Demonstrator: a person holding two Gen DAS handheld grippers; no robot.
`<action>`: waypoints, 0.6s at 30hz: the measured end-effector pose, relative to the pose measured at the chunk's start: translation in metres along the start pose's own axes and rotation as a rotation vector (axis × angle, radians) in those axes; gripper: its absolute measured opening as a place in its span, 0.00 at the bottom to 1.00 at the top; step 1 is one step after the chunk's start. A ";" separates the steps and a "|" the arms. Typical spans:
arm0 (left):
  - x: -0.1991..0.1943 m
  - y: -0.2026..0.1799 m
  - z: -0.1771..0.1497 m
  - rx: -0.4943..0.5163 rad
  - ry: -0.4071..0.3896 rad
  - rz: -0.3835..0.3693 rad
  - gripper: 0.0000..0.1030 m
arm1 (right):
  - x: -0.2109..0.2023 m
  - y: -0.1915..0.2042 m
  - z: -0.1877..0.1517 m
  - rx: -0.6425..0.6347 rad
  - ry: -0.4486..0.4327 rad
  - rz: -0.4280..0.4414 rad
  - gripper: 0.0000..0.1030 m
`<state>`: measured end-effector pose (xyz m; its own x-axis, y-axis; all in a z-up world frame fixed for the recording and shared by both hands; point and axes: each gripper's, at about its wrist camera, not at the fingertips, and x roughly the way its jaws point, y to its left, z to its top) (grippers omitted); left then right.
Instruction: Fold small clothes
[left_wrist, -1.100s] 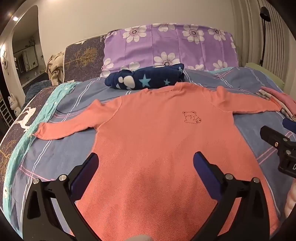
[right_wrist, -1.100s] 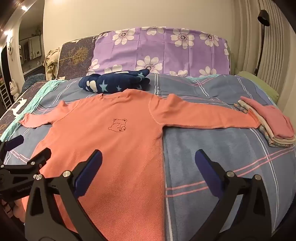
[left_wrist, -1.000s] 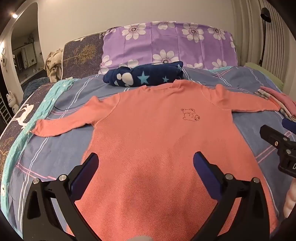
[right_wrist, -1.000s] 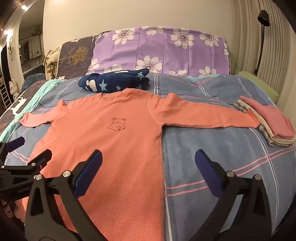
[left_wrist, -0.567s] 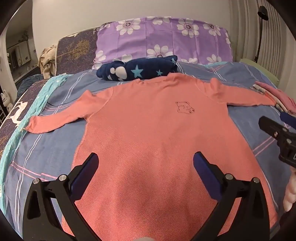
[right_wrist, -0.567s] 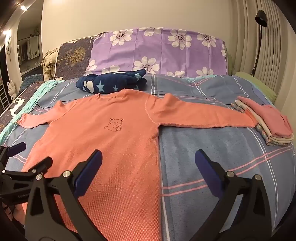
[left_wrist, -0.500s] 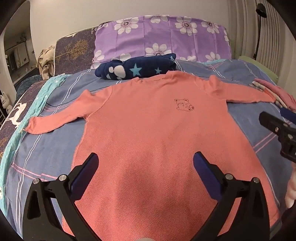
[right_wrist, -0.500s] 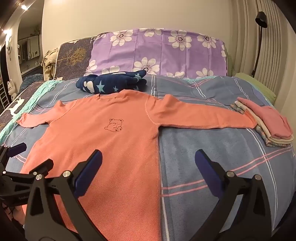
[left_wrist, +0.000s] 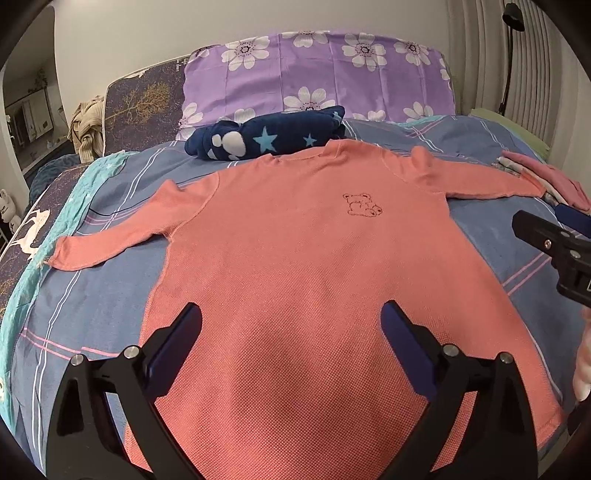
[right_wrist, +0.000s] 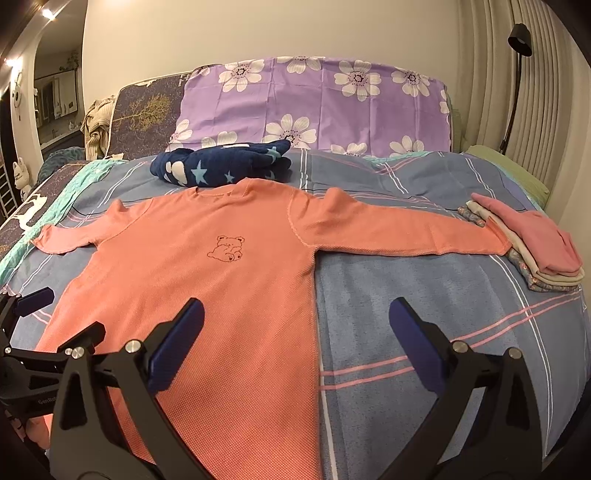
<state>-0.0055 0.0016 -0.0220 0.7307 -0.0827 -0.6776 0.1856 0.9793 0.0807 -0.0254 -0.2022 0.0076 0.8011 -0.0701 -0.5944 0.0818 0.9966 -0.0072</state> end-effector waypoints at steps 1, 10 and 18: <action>-0.001 0.001 0.000 -0.007 -0.013 0.002 0.95 | -0.001 -0.001 0.000 0.002 -0.005 0.000 0.98; -0.010 0.009 -0.001 -0.050 -0.123 0.024 0.94 | -0.004 0.000 -0.001 0.007 -0.018 -0.009 0.98; -0.002 0.011 -0.004 -0.033 -0.045 -0.025 0.88 | -0.007 0.002 -0.002 -0.004 -0.032 -0.013 0.98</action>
<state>-0.0074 0.0138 -0.0228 0.7550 -0.1151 -0.6455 0.1834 0.9822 0.0393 -0.0321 -0.1991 0.0103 0.8183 -0.0844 -0.5685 0.0901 0.9958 -0.0182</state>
